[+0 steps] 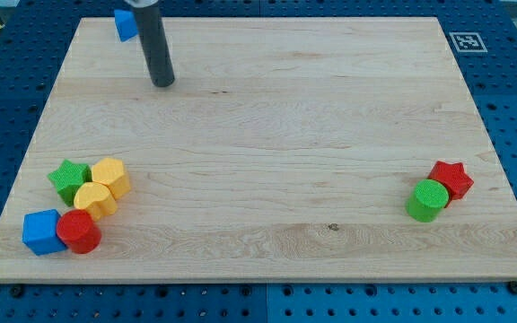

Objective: Move the blue cube and red circle towards the bottom center of the board

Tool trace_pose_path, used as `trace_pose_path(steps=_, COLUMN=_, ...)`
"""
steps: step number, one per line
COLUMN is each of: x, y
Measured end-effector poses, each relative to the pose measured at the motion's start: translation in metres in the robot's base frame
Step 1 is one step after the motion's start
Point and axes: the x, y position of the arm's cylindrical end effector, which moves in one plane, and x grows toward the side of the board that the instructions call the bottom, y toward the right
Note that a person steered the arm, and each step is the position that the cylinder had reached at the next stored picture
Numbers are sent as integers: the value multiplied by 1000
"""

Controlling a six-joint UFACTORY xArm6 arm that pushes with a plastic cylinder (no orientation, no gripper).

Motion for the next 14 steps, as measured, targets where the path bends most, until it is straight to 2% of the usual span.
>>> trace_pose_path(steps=1, x=6, y=-37)
trace_pose_path(steps=3, x=12, y=-44)
trace_pose_path(steps=4, x=14, y=-70)
trace_pose_path(steps=5, x=35, y=-114)
trace_pose_path(steps=6, x=78, y=-136)
trace_pose_path(steps=7, x=143, y=-141)
trace_pose_path(steps=8, x=198, y=-141)
trace_pose_path(steps=9, x=201, y=-141)
trace_pose_path(steps=11, x=248, y=-128)
trace_pose_path(steps=13, x=243, y=-46)
trace_pose_path(steps=14, x=242, y=-55)
